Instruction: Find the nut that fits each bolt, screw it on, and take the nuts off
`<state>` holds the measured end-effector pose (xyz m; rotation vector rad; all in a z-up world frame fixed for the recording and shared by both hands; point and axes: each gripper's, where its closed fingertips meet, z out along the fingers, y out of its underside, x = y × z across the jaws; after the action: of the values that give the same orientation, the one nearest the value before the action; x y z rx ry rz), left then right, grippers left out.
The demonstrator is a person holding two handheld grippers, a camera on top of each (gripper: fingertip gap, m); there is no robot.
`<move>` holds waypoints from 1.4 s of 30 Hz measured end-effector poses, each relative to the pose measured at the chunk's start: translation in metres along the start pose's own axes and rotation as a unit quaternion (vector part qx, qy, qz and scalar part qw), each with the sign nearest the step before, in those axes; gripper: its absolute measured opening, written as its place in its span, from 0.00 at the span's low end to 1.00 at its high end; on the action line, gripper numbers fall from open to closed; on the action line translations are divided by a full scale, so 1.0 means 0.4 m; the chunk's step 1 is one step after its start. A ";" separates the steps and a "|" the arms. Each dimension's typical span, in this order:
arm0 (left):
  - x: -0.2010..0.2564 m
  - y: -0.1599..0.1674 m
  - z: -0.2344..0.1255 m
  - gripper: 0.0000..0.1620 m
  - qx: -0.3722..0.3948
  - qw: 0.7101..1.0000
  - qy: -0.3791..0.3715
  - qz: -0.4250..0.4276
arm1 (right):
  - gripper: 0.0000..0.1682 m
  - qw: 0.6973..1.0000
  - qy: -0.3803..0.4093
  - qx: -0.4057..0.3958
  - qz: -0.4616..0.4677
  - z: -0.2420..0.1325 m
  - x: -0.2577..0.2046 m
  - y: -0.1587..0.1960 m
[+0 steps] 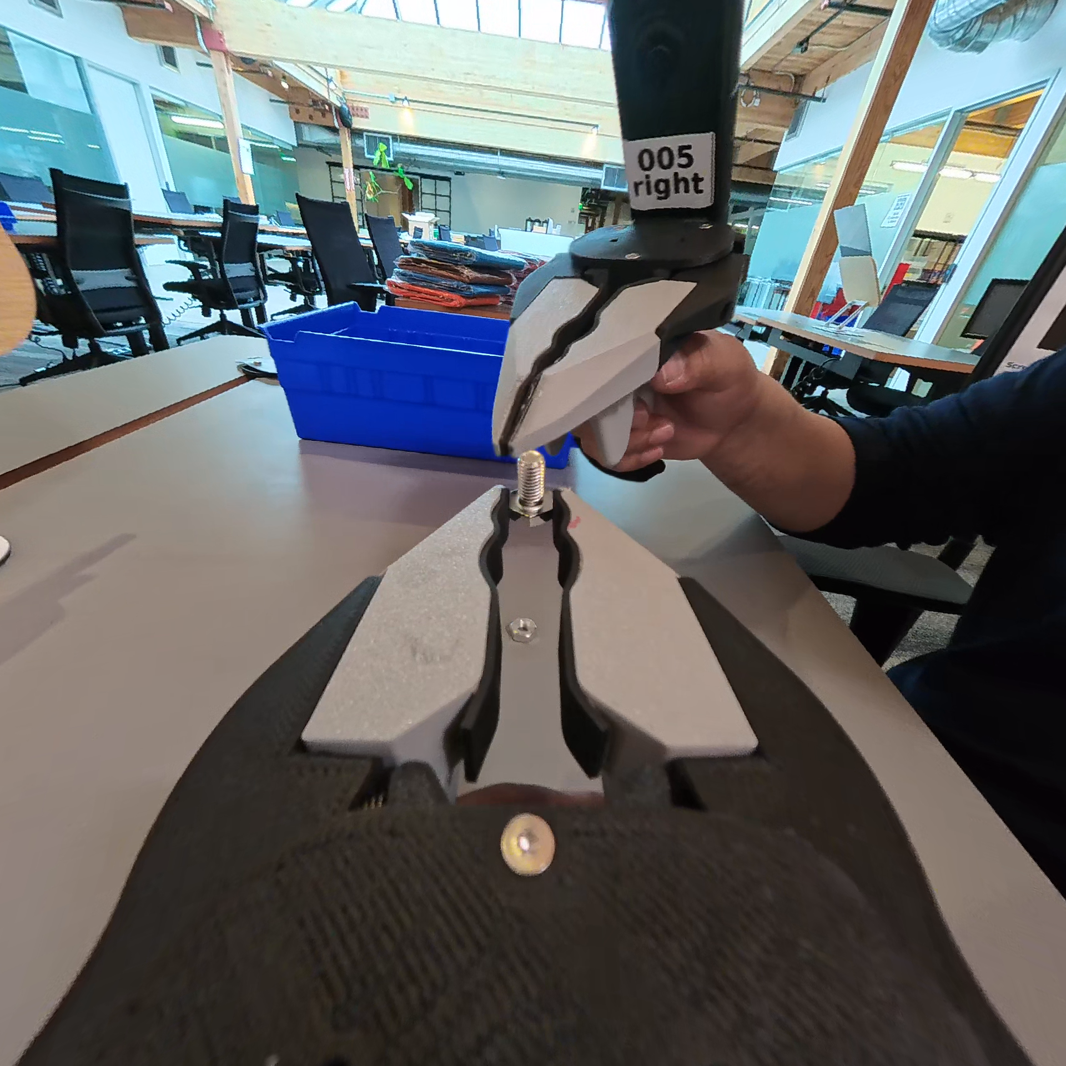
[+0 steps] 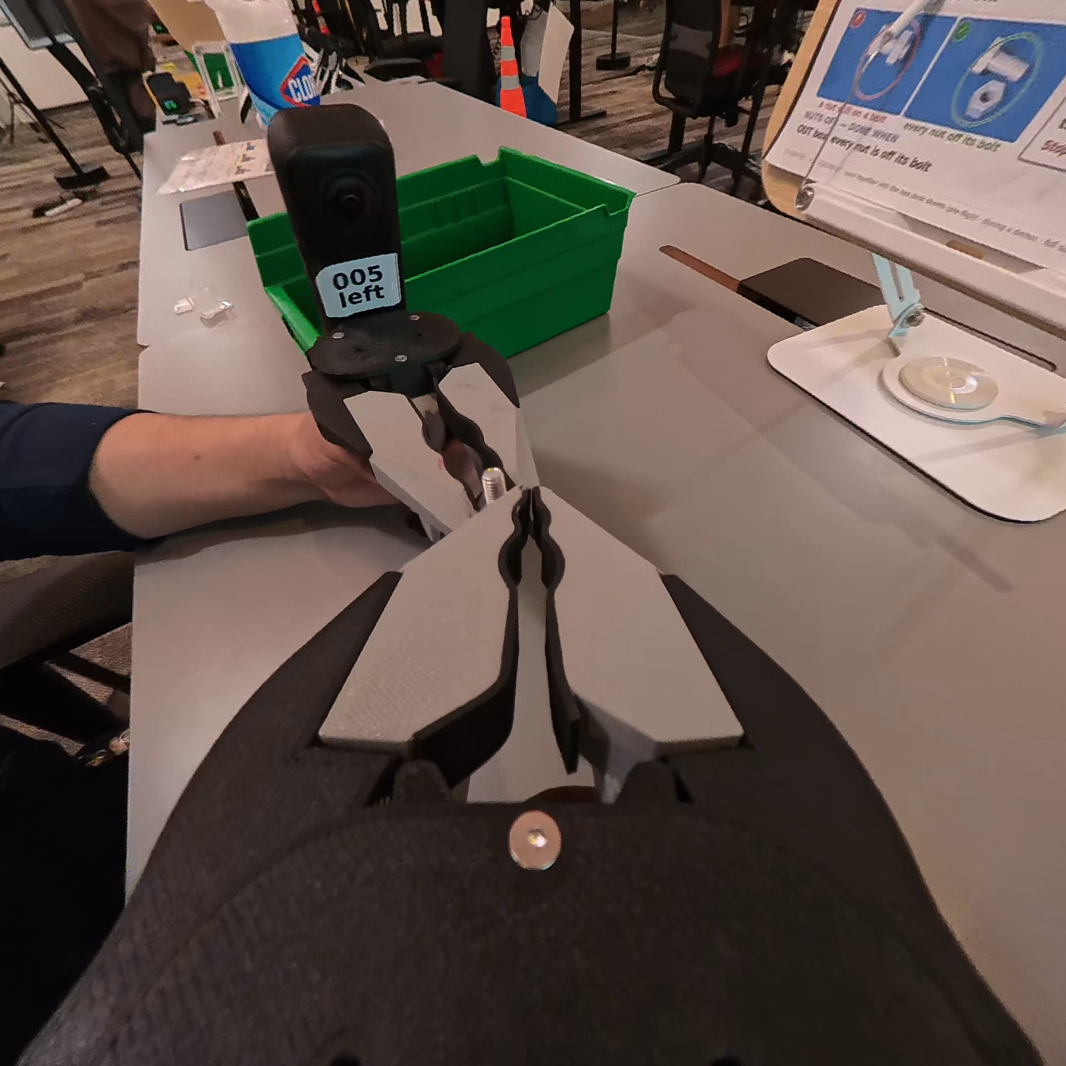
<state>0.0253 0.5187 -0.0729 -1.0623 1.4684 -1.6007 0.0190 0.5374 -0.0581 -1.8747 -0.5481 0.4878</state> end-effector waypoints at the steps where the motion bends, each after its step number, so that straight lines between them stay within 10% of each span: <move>1: -0.003 0.000 -0.002 0.08 -0.001 1.000 -0.003 -0.001 | 0.00 1.000 0.005 -0.001 0.000 -0.007 0.005 0.003; 42: -0.014 0.066 0.018 0.08 -0.086 0.995 -0.018 -0.042 | 0.00 0.997 0.038 -0.027 -0.064 0.017 0.009 0.044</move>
<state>0.0334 0.5182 -0.0995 -1.2601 1.5780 -1.5244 0.0205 0.5388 -0.0770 -1.8875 -0.6318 0.3200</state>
